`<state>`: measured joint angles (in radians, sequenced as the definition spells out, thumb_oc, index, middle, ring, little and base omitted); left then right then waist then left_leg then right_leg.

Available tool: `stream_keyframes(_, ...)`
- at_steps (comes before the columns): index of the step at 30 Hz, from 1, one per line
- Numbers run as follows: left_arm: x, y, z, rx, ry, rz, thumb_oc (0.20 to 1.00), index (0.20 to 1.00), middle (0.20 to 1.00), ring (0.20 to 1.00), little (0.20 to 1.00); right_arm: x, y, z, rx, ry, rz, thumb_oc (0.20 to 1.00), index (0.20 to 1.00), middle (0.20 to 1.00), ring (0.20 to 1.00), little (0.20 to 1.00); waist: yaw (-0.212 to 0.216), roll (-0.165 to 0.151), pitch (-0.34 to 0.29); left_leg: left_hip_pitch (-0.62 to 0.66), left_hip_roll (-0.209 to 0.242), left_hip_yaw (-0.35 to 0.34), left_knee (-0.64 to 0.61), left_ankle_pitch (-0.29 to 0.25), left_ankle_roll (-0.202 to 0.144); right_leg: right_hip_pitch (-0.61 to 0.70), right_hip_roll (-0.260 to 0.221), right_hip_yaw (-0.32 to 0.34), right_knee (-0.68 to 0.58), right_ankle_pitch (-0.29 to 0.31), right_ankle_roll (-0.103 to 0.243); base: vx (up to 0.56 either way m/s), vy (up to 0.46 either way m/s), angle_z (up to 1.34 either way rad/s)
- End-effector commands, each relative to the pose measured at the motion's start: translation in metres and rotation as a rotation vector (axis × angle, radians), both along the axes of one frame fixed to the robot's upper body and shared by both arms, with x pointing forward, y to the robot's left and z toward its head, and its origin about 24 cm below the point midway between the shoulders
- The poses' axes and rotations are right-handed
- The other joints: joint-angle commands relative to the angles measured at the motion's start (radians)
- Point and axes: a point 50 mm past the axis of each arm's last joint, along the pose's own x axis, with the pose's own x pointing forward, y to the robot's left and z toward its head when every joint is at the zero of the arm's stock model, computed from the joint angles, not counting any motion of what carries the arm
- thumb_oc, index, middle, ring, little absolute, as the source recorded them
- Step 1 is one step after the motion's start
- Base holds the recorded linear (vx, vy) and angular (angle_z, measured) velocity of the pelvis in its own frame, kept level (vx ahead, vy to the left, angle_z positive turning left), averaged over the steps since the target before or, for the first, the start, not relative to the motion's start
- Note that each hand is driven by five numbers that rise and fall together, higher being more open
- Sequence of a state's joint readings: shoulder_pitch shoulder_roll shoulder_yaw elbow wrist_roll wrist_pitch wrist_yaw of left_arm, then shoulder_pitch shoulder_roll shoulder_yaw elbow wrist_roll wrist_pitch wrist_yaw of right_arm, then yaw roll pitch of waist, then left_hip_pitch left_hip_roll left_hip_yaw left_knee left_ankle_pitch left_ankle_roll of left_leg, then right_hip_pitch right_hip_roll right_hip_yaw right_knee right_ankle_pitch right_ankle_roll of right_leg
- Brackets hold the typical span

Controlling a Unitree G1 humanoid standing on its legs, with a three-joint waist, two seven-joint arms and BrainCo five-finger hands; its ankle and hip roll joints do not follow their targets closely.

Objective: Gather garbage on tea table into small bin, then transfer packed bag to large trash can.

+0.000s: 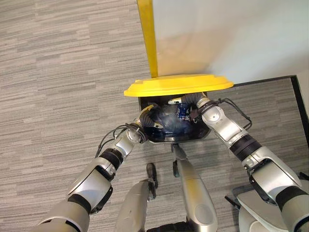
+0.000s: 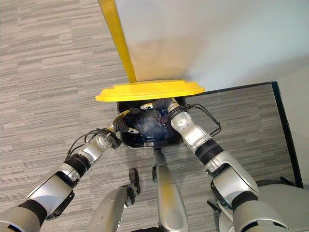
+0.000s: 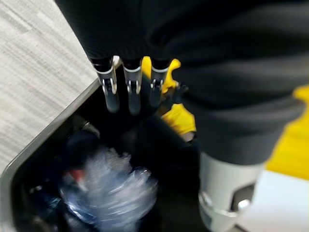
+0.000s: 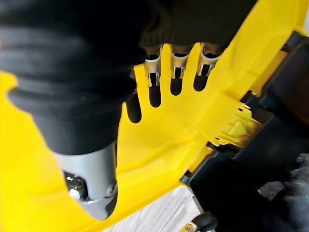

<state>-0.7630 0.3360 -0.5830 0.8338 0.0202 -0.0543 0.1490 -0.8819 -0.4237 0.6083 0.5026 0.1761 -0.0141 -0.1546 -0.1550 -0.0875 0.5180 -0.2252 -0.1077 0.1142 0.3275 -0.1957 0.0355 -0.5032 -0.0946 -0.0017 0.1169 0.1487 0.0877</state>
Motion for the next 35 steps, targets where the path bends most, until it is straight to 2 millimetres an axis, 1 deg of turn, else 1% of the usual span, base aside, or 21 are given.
stream_keyframes(1, -0.02, 0.005, -0.015, -0.098, -0.008, -0.01, 1.0, 1.0, 1.0, 1.0, 1.0, -0.011, 0.005, -0.001, 0.089, -0.04, 0.051, 1.0, 1.0, 1.0, 1.0, 1.0, 0.031, 0.0, -0.099, 0.077, -0.036, 0.016, -0.013, -0.115, 0.0, -0.021, -0.016, -0.078, -0.022, 0.062, 0.08, -0.04, -0.019, 0.07)
stream_keyframes(2, -0.024, 0.009, -0.018, -0.114, -0.001, 0.001, 1.0, 1.0, 1.0, 1.0, 1.0, -0.012, 0.002, -0.005, 0.095, -0.03, 0.043, 1.0, 1.0, 1.0, 1.0, 1.0, 0.037, -0.005, -0.103, 0.083, -0.036, 0.016, -0.011, -0.118, 0.002, -0.013, -0.018, -0.08, -0.026, 0.063, 0.08, -0.05, -0.012, 0.03)
stream_keyframes(4, -0.039, 0.026, -0.027, -0.183, 0.012, 0.046, 1.0, 1.0, 1.0, 1.0, 1.0, -0.02, -0.011, -0.024, 0.121, 0.016, 0.01, 1.0, 1.0, 1.0, 1.0, 1.0, 0.053, -0.019, -0.111, 0.102, -0.039, 0.015, -0.002, -0.127, 0.007, 0.012, -0.026, -0.088, -0.038, 0.08, 0.09, -0.07, 0.0, 0.06)
stream_keyframes(5, -0.049, 0.038, -0.035, -0.218, 0.032, 0.077, 1.0, 1.0, 1.0, 1.0, 1.0, -0.026, -0.019, -0.038, 0.129, 0.055, -0.009, 1.0, 1.0, 1.0, 1.0, 1.0, 0.065, -0.028, -0.116, 0.109, -0.044, 0.015, 0.004, -0.13, 0.012, 0.028, -0.03, -0.094, -0.051, 0.088, 0.097, -0.07, 0.008, 0.08)
stream_keyframes(9, -0.074, 0.071, -0.052, -0.288, 0.081, 0.177, 1.0, 1.0, 1.0, 1.0, 1.0, -0.038, -0.035, -0.063, 0.117, 0.116, -0.055, 1.0, 1.0, 1.0, 1.0, 1.0, 0.092, -0.042, -0.126, 0.113, -0.062, 0.018, 0.02, -0.129, 0.028, 0.05, -0.04, -0.111, -0.076, 0.119, 0.115, -0.08, 0.036, -0.07)
stream_keyframes(10, -0.091, 0.09, -0.064, -0.322, 0.124, 0.245, 1.0, 1.0, 1.0, 1.0, 1.0, -0.046, -0.046, -0.078, 0.097, 0.157, -0.083, 1.0, 1.0, 1.0, 1.0, 1.0, 0.104, -0.045, -0.139, 0.124, -0.074, 0.012, 0.003, -0.113, 0.035, 0.058, -0.044, -0.123, -0.079, 0.135, 0.129, -0.08, 0.069, -0.33)
stream_keyframes(11, -0.097, 0.094, -0.068, -0.331, 0.14, 0.258, 1.0, 1.0, 1.0, 1.0, 1.0, -0.049, -0.05, -0.084, 0.088, 0.173, -0.091, 1.0, 1.0, 1.0, 1.0, 1.0, 0.107, -0.044, -0.143, 0.13, -0.076, 0.01, -0.005, -0.108, 0.037, 0.061, -0.045, -0.126, -0.077, 0.138, 0.133, -0.05, 0.1, -0.38)
stream_keyframes(12, -0.117, 0.114, -0.08, -0.344, 0.182, 0.332, 1.0, 1.0, 1.0, 1.0, 1.0, -0.061, -0.065, -0.102, 0.069, 0.231, -0.131, 1.0, 1.0, 1.0, 1.0, 1.0, 0.112, -0.04, -0.167, 0.161, -0.078, 0.003, -0.062, -0.082, 0.039, 0.068, -0.046, -0.14, -0.068, 0.145, 0.145, -0.01, 0.076, -0.2)
stream_keyframes(13, -0.125, 0.121, -0.084, -0.347, 0.197, 0.363, 1.0, 1.0, 1.0, 1.0, 1.0, -0.066, -0.071, -0.109, 0.059, 0.252, -0.146, 1.0, 1.0, 1.0, 1.0, 1.0, 0.111, -0.034, -0.177, 0.182, -0.075, 0.002, -0.097, -0.065, 0.036, 0.073, -0.047, -0.146, -0.062, 0.148, 0.15, 0.01, 0.07, -0.14)
stream_keyframes(14, -0.134, 0.13, -0.087, -0.371, 0.205, 0.404, 1.0, 1.0, 1.0, 1.0, 1.0, -0.072, -0.08, -0.118, 0.043, 0.286, -0.172, 1.0, 1.0, 1.0, 1.0, 1.0, 0.11, -0.033, -0.183, 0.194, -0.074, -0.004, -0.117, -0.051, 0.037, 0.073, -0.047, -0.143, -0.044, 0.174, 0.159, -0.01, 0.03, -0.08)
stream_keyframes(15, -0.139, 0.133, -0.09, -0.392, 0.212, 0.426, 1.0, 1.0, 1.0, 1.0, 1.0, -0.076, -0.084, -0.123, 0.03, 0.302, -0.181, 1.0, 1.0, 1.0, 1.0, 1.0, 0.109, -0.031, -0.184, 0.201, -0.07, -0.009, -0.131, -0.04, 0.038, 0.07, -0.047, -0.142, -0.029, 0.181, 0.165, -0.05, 0.014, -0.05)
stream_keyframes(16, -0.144, 0.137, -0.091, -0.401, 0.215, 0.449, 1.0, 1.0, 1.0, 1.0, 1.0, -0.083, -0.09, -0.132, 0.024, 0.332, -0.206, 1.0, 1.0, 1.0, 1.0, 1.0, 0.113, -0.021, -0.182, 0.197, -0.059, -0.015, -0.137, -0.02, 0.039, 0.078, -0.043, -0.144, 0.006, 0.146, 0.163, -0.1, 0.018, 0.06)
stream_keyframes(17, -0.148, 0.141, -0.093, -0.405, 0.222, 0.468, 1.0, 1.0, 1.0, 1.0, 1.0, -0.086, -0.094, -0.136, 0.022, 0.345, -0.216, 1.0, 1.0, 1.0, 1.0, 1.0, 0.116, -0.015, -0.184, 0.191, -0.052, -0.012, -0.139, -0.012, 0.041, 0.083, -0.044, -0.146, 0.035, 0.115, 0.148, -0.15, 0.032, 0.19)
stream_keyframes(19, -0.154, 0.147, -0.098, -0.405, 0.245, 0.496, 1.0, 1.0, 1.0, 1.0, 1.0, -0.096, -0.105, -0.149, 0.009, 0.391, -0.254, 1.0, 1.0, 1.0, 1.0, 1.0, 0.127, 0.014, -0.198, 0.172, -0.021, -0.017, -0.164, 0.026, 0.035, 0.094, -0.019, -0.12, 0.163, -0.001, 0.101, -0.13, 0.006, 0.14)
stream_keyframes(20, -0.158, 0.152, -0.102, -0.386, 0.271, 0.515, 1.0, 1.0, 1.0, 1.0, 1.0, -0.105, -0.114, -0.161, 0.012, 0.437, -0.293, 1.0, 1.0, 1.0, 1.0, 1.0, 0.133, 0.032, -0.22, 0.173, 0.006, -0.031, -0.191, 0.041, 0.027, 0.122, 0.001, -0.07, 0.252, -0.076, 0.073, -0.05, -0.083, 0.03)
stream_keyframes(22, -0.163, 0.157, -0.105, -0.366, 0.29, 0.531, 1.0, 1.0, 1.0, 1.0, 1.0, -0.114, -0.123, -0.171, -0.002, 0.474, -0.33, 1.0, 1.0, 1.0, 1.0, 1.0, 0.138, 0.03, -0.24, 0.168, 0.021, -0.039, -0.195, 0.049, 0.01, 0.196, 0.013, -0.026, 0.214, -0.125, 0.065, 0.06, -0.159, 0.05)
stream_keyframes(23, -0.167, 0.156, -0.106, -0.366, 0.297, 0.523, 1.0, 1.0, 1.0, 1.0, 1.0, -0.122, -0.129, -0.177, -0.006, 0.501, -0.351, 1.0, 1.0, 1.0, 1.0, 1.0, 0.139, 0.011, -0.25, 0.166, 0.012, -0.048, -0.184, 0.042, 0.005, 0.255, 0.029, -0.002, 0.131, -0.133, 0.058, 0.11, -0.182, 0.14)
stream_keyframes(25, -0.171, 0.161, -0.109, -0.362, 0.308, 0.549, 1.0, 1.0, 1.0, 1.0, 1.0, -0.127, -0.133, -0.184, -0.006, 0.534, -0.368, 1.0, 1.0, 1.0, 1.0, 1.0, 0.141, -0.004, -0.271, 0.153, 0.018, -0.034, -0.17, 0.039, -0.007, 0.291, 0.034, -0.005, 0.048, -0.137, 0.053, 0.09, -0.143, 0.24)
stream_keyframes(28, -0.18, 0.159, -0.118, -0.394, 0.347, 0.577, 1.0, 1.0, 1.0, 1.0, 1.0, -0.137, -0.141, -0.193, -0.041, 0.58, -0.392, 1.0, 1.0, 1.0, 1.0, 1.0, 0.14, -0.011, -0.301, 0.163, 0.043, -0.011, -0.164, 0.033, -0.017, 0.344, 0.052, 0.003, -0.027, -0.126, 0.046, 0.09, -0.138, -0.27)
stream_keyframes(33, -0.192, 0.157, -0.128, -0.394, 0.397, 0.593, 1.0, 1.0, 1.0, 1.0, 1.0, -0.151, -0.153, -0.201, -0.042, 0.625, -0.43, 1.0, 1.0, 1.0, 1.0, 1.0, 0.127, -0.007, -0.345, 0.227, 0.055, -0.016, -0.218, 0.045, -0.032, 0.423, 0.059, -0.014, -0.094, -0.137, 0.031, 0.12, -0.082, -0.1)
stream_keyframes(35, -0.193, 0.157, -0.13, -0.393, 0.404, 0.595, 1.0, 1.0, 1.0, 1.0, 1.0, -0.152, -0.153, -0.202, -0.041, 0.629, -0.432, 1.0, 1.0, 1.0, 1.0, 1.0, 0.126, -0.006, -0.351, 0.234, 0.056, -0.016, -0.225, 0.046, -0.033, 0.432, 0.059, -0.016, -0.104, -0.137, 0.03, 0.04, -0.021, -0.02)
